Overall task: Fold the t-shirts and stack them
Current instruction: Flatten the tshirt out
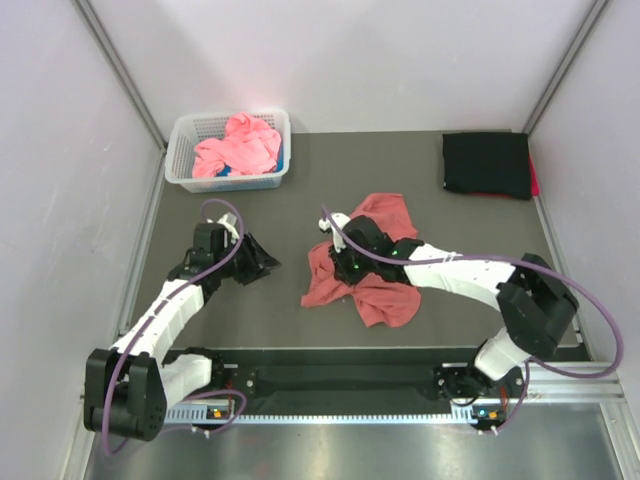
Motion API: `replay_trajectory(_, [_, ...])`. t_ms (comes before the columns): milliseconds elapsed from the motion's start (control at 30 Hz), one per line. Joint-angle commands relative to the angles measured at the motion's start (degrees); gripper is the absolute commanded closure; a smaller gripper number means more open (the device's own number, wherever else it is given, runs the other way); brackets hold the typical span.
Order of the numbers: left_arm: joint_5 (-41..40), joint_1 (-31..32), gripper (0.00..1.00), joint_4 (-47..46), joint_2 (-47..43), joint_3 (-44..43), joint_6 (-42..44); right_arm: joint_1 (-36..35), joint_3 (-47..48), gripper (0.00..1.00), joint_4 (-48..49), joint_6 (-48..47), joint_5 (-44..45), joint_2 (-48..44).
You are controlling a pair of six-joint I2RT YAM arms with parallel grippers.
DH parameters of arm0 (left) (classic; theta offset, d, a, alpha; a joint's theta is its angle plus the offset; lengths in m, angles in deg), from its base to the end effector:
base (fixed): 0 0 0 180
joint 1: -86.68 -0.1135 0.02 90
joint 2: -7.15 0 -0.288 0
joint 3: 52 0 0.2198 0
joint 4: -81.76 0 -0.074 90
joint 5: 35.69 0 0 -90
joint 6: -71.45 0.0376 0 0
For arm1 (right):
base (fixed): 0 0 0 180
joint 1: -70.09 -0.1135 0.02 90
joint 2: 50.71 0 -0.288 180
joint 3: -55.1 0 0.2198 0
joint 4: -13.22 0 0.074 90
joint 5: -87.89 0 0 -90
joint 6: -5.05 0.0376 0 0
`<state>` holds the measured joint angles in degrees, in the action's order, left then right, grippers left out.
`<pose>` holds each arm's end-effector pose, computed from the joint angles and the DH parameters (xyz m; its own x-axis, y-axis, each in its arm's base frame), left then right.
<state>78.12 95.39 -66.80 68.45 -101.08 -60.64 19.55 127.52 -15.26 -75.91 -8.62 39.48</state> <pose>0.1706 -0.0415 0.2448 -0.7928 -0.4989 -0.3500 -0.1404 0.7084 -0.6918 0.1920 0.2399 0.2540 -0.5817 -0.4611 -0.6701 -0.7346 0.6514 0.1895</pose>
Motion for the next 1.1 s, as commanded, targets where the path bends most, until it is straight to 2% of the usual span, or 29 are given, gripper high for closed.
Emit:
replay_trajectory(0, [1.32, -0.27, 0.49, -3.46, -1.18, 0.36, 0.16, -0.96, 0.55, 1.00, 2.19, 1.94, 8.83, -8.70])
replay_trajectory(67, [1.85, -0.27, 0.48, -4.17, -1.79, 0.19, 0.34, -0.78, 2.65, 1.00, -2.63, 3.26, 14.73, -13.61])
replay_trajectory(100, [1.68, -0.27, 0.48, -4.43, -1.88, -0.25, 0.34, -0.78, 4.05, 1.00, -6.30, 6.23, 25.12, -15.12])
replay_trajectory(133, [1.50, -0.27, 0.48, -4.61, -1.80, -0.60, 0.25, 0.09, 5.89, 1.00, -14.43, 8.26, 29.92, -16.09])
replay_trajectory(200, [1.32, -0.19, 0.48, -5.40, -1.27, -1.83, 0.60, 1.58, 11.00, 1.00, -21.17, 11.25, 37.83, -19.52])
replay_trajectory(400, [0.45, 3.93, 0.48, -8.12, 6.01, -7.53, 3.41, 9.40, 21.72, 1.00, -33.39, 10.05, 45.77, -28.66])
replay_trajectory(567, [-0.69, 11.67, 0.47, -11.19, 18.84, -15.71, 5.26, 18.10, 23.76, 1.00, -34.55, 5.65, 43.51, -32.61])
replay_trajectory(767, [8.87, 13.26, 0.45, -26.37, 34.66, -23.80, 3.32, 21.63, 21.13, 1.00, -34.64, 3.36, 39.11, -36.22])
replay_trajectory(933, [21.68, 15.19, 0.44, -32.11, 47.83, -31.80, 0.79, 23.38, 19.10, 1.00, -34.99, 2.57, 39.02, -38.42])
replay_trajectory(1033, [20.93, 18.53, 0.41, -33.36, 49.00, -30.58, 0.16, 24.35, 18.48, 1.00, -34.99, 2.04, 38.32, -39.04])
replay_trajectory(1067, [17.36, 19.93, 0.40, -31.96, 49.09, -30.75, 1.99, 24.53, 18.22, 1.00, -34.82, 1.95, 38.06, -39.04])
